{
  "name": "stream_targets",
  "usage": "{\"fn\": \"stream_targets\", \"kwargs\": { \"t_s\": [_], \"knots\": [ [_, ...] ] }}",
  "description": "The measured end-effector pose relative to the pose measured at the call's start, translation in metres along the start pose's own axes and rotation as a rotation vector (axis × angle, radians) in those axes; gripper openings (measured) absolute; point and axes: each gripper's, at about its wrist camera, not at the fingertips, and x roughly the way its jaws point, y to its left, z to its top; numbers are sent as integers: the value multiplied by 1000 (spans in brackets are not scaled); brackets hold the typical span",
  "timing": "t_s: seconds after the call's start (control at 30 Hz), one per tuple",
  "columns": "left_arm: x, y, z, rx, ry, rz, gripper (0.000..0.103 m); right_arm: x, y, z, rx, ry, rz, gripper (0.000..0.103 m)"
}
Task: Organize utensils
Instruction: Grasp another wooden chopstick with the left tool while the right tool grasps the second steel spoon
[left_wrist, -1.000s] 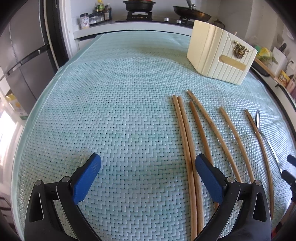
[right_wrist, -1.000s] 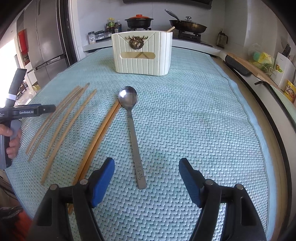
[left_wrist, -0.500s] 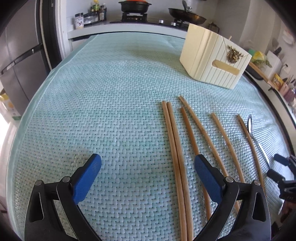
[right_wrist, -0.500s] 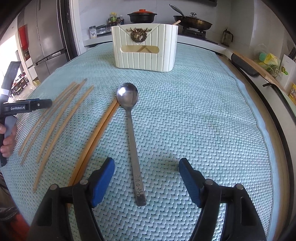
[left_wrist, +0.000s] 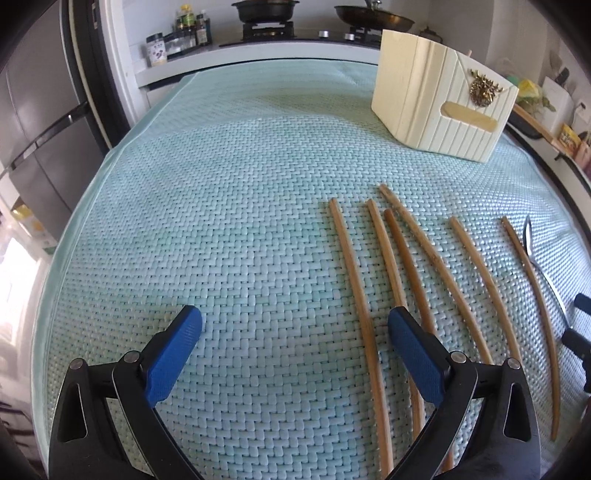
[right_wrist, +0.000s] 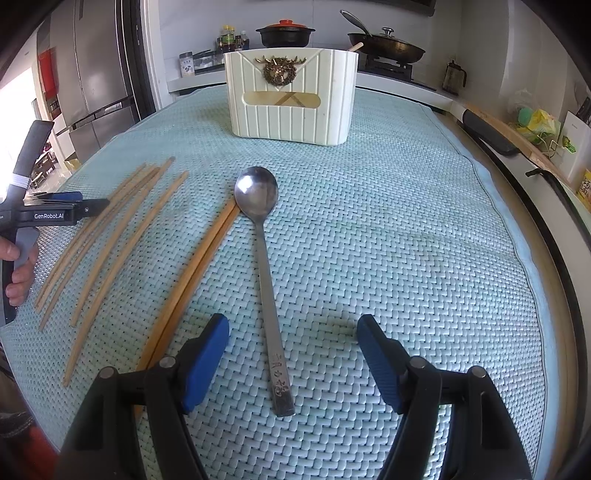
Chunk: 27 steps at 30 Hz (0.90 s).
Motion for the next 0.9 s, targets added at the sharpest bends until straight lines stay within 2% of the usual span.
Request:
{"fn": "stream_targets", "kwargs": {
  "t_s": [0.23,0.43,0.5,0.57,0.63,0.67,0.7,0.73,0.83,0.9],
  "knots": [
    [11,5,17,-6,8,11,101,17,6,20,-29,7,24,74],
    [23,1,36,10,36,-2,99,45,11,57,-49,22,40,73],
    [24,-4,40,29,40,-15,92,53,14,69,-56,18,60,73],
    [23,-11,43,48,43,-31,77,62,19,79,-69,19,65,72],
    [22,-15,45,63,48,-45,67,68,23,87,-82,7,62,62],
    [21,-16,45,69,47,-51,57,69,24,90,-82,4,70,49],
    [21,-17,45,72,46,-57,53,70,25,93,-80,4,65,41],
    [20,-17,45,72,44,-63,43,71,25,95,-76,6,59,37],
    [21,-14,48,62,45,-80,6,72,23,100,-60,10,77,36],
    [22,-11,50,38,50,-100,5,70,19,101,-39,9,98,36]
  ]
}}
